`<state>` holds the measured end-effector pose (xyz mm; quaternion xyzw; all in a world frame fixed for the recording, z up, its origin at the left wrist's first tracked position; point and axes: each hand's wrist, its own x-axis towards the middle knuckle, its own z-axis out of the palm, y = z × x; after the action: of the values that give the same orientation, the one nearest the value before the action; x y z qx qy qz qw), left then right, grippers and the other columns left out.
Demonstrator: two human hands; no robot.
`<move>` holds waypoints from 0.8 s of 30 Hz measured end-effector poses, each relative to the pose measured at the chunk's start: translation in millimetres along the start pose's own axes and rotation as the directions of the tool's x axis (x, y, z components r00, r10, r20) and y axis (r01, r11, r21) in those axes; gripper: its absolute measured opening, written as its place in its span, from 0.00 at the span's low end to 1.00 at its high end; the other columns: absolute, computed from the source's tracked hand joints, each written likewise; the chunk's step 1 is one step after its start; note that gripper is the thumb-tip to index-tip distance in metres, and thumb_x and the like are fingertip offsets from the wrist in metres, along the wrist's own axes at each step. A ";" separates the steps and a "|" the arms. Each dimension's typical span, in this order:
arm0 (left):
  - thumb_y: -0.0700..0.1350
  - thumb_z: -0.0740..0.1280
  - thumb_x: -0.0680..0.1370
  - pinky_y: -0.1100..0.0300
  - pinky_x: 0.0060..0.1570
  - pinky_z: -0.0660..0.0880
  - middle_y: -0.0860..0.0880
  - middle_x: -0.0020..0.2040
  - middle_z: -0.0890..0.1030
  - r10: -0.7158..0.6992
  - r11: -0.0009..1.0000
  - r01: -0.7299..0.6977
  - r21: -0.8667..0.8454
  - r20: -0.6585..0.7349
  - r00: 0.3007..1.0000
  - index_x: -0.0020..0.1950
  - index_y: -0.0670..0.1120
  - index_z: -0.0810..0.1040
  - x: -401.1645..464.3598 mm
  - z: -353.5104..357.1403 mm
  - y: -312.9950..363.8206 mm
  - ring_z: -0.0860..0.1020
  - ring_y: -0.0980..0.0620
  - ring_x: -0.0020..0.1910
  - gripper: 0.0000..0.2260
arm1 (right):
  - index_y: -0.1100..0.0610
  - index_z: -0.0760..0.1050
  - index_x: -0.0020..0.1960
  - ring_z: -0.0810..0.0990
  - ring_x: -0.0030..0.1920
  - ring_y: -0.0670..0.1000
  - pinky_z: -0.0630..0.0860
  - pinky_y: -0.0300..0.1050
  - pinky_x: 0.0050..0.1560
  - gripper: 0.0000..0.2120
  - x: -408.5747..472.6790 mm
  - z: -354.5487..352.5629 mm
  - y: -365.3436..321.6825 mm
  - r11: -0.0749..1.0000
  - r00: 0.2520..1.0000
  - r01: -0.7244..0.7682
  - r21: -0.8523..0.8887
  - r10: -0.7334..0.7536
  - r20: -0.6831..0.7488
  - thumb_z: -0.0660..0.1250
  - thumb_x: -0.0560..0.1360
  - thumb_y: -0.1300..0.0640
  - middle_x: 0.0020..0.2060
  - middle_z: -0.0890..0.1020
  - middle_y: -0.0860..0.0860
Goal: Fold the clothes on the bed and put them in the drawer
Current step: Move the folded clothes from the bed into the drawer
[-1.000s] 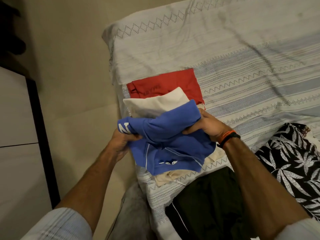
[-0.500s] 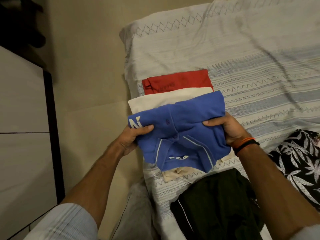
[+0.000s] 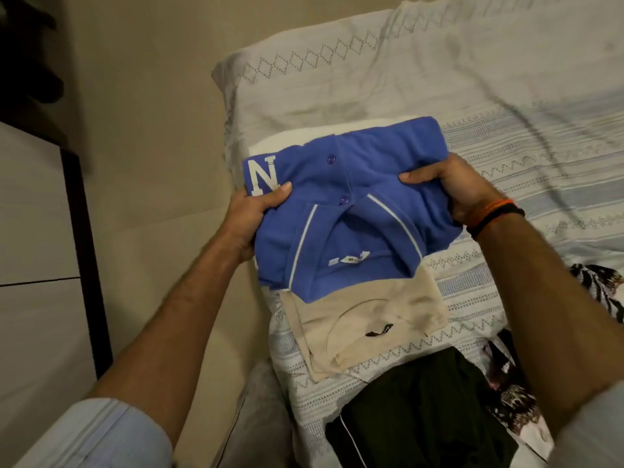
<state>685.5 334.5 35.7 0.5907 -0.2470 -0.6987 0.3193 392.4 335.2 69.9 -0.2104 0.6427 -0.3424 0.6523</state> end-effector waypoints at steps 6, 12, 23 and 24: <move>0.37 0.70 0.78 0.53 0.55 0.79 0.46 0.60 0.82 -0.076 0.981 0.105 0.162 -0.178 0.981 0.68 0.42 0.76 53.0 -1.4 -44.1 0.81 0.47 0.56 0.18 | 0.59 0.79 0.61 0.81 0.57 0.57 0.78 0.55 0.58 0.23 77.7 -5.0 59.3 0.882 0.957 -0.019 -0.471 -0.121 -0.265 0.78 0.68 0.54 0.56 0.83 0.55; 0.47 0.76 0.73 0.81 0.37 0.68 0.56 0.54 0.77 0.166 0.912 0.008 0.410 -0.388 0.907 0.62 0.43 0.74 47.2 14.4 -61.6 0.76 0.58 0.48 0.22 | 0.60 0.78 0.59 0.82 0.53 0.55 0.77 0.47 0.51 0.30 84.4 -8.3 78.3 0.800 0.909 0.057 -0.597 -0.288 -0.300 0.78 0.65 0.41 0.51 0.84 0.56; 0.53 0.83 0.62 0.57 0.44 0.81 0.54 0.51 0.85 -0.231 0.938 0.283 0.199 -0.249 0.941 0.58 0.51 0.82 63.0 14.4 -34.4 0.84 0.51 0.49 0.27 | 0.55 0.79 0.60 0.81 0.55 0.54 0.79 0.54 0.58 0.42 101.1 -10.2 66.8 0.874 0.946 -0.199 -0.443 0.053 -0.320 0.80 0.52 0.34 0.55 0.83 0.50; 0.58 0.83 0.59 0.54 0.49 0.81 0.55 0.52 0.85 -0.176 0.940 0.238 0.245 -0.252 0.952 0.58 0.52 0.82 64.5 14.6 -31.2 0.84 0.51 0.50 0.30 | 0.55 0.79 0.60 0.81 0.55 0.54 0.79 0.54 0.59 0.41 101.0 -9.2 63.3 0.865 0.948 -0.177 -0.469 0.021 -0.318 0.78 0.53 0.33 0.55 0.83 0.51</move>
<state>660.0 307.4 -27.3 0.7276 -0.2388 -0.6159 0.1853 388.4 307.1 -46.3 -0.2806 0.8107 -0.1614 0.4879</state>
